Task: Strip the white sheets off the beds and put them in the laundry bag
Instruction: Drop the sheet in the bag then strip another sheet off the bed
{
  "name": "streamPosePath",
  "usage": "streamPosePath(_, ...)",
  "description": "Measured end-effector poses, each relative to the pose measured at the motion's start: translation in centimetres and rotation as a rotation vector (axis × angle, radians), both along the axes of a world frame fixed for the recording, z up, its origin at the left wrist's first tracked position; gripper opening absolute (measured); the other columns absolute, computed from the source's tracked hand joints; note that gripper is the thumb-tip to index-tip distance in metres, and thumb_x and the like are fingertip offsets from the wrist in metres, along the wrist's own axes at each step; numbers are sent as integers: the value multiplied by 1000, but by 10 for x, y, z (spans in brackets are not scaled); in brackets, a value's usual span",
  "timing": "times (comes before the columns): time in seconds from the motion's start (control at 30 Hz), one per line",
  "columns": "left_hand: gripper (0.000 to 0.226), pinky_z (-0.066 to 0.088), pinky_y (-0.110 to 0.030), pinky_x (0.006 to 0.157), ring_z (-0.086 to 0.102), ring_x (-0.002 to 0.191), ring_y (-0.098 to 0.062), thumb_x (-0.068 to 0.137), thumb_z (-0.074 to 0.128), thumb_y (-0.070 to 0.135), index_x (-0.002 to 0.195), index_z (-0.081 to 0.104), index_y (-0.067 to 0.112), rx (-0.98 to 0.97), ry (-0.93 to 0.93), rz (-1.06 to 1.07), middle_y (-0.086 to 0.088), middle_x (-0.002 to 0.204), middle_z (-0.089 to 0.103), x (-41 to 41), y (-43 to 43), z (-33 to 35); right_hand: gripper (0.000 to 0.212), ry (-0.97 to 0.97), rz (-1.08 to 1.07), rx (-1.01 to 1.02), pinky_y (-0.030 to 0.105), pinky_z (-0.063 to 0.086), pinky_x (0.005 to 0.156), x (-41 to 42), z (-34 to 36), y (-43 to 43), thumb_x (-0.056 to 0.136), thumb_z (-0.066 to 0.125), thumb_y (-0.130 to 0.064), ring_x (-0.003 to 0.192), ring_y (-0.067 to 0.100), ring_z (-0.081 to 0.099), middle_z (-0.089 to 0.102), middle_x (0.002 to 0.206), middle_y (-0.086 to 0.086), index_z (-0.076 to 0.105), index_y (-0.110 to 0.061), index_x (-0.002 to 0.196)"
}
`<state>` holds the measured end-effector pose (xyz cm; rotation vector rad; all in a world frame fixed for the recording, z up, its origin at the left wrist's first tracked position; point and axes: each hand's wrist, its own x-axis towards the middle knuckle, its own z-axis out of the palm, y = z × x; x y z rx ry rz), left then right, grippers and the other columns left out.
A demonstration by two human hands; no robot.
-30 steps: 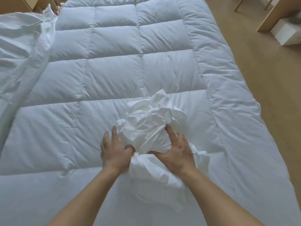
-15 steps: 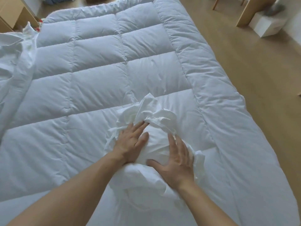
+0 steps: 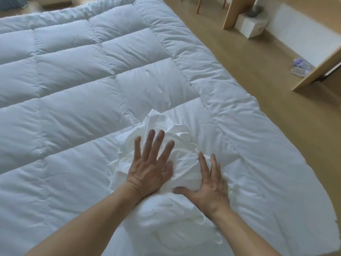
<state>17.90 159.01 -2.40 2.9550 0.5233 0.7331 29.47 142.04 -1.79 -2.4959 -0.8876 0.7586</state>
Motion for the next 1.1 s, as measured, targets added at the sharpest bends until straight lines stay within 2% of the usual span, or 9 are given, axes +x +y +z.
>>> streamPosePath(0.07,56,9,-58,120,6,153,-30,100,37,26,155,24,30,127,30,-244,-4,166,11,4,2,3,125,-20,-9,13,54,18,120,-1,-2,0,32,29,-110,153,22,-7,-22,160,-15,-29,-66,134)
streamPosePath(0.13,55,10,-60,119,4,153,-27,100,32,30,154,27,30,-17,257,-365,-1,164,20,7,7,10,124,-23,-22,9,54,20,119,-3,-2,0,30,25,-111,153,22,-5,-19,161,-13,-31,-68,132)
streamPosePath(0.27,93,0,-69,113,-34,145,-20,76,19,80,155,-10,40,-536,684,-65,14,160,-30,14,15,13,126,-30,-74,-43,56,18,118,-7,-2,5,30,18,-112,153,23,-6,-15,162,-9,-38,-62,131)
streamPosePath(0.37,111,-2,-73,109,-42,140,-25,56,19,101,149,-17,52,-566,758,9,10,156,-39,25,22,8,129,-7,-103,-61,60,16,118,-3,-6,10,29,14,-112,152,25,-11,-19,163,-5,-41,-58,132)
streamPosePath(0.5,106,3,-73,109,-40,141,-30,49,27,103,141,-10,68,-595,792,129,8,158,-35,35,30,-4,131,69,-98,-69,60,19,118,8,-14,12,25,21,-110,153,24,-12,-25,162,-6,-40,-62,130)
streamPosePath(0.63,113,11,-69,114,-25,149,-27,39,42,103,139,0,72,-793,818,152,16,161,-24,43,39,-8,133,126,-84,-74,55,24,117,18,-14,16,23,26,-110,152,24,7,-12,165,-2,-40,-64,129)
streamPosePath(0.77,125,25,-48,117,12,150,-19,32,44,105,143,2,66,-825,791,133,14,162,4,41,43,-6,137,112,-68,-81,49,33,113,22,-20,13,26,29,-109,145,26,27,8,162,-1,-37,-58,135)
streamPosePath(0.93,128,37,-37,109,44,132,-15,44,71,85,149,4,58,-921,693,106,16,155,32,31,35,3,139,156,-38,-73,38,42,105,20,-19,5,45,59,-94,130,24,46,31,143,0,-30,-52,142)
streamPosePath(1.1,128,37,-31,110,43,134,-8,44,80,74,151,13,54,-1071,658,120,18,150,39,13,24,-4,141,221,-47,-101,36,42,101,15,-18,-2,46,66,-89,126,22,51,40,136,0,-21,-49,149)
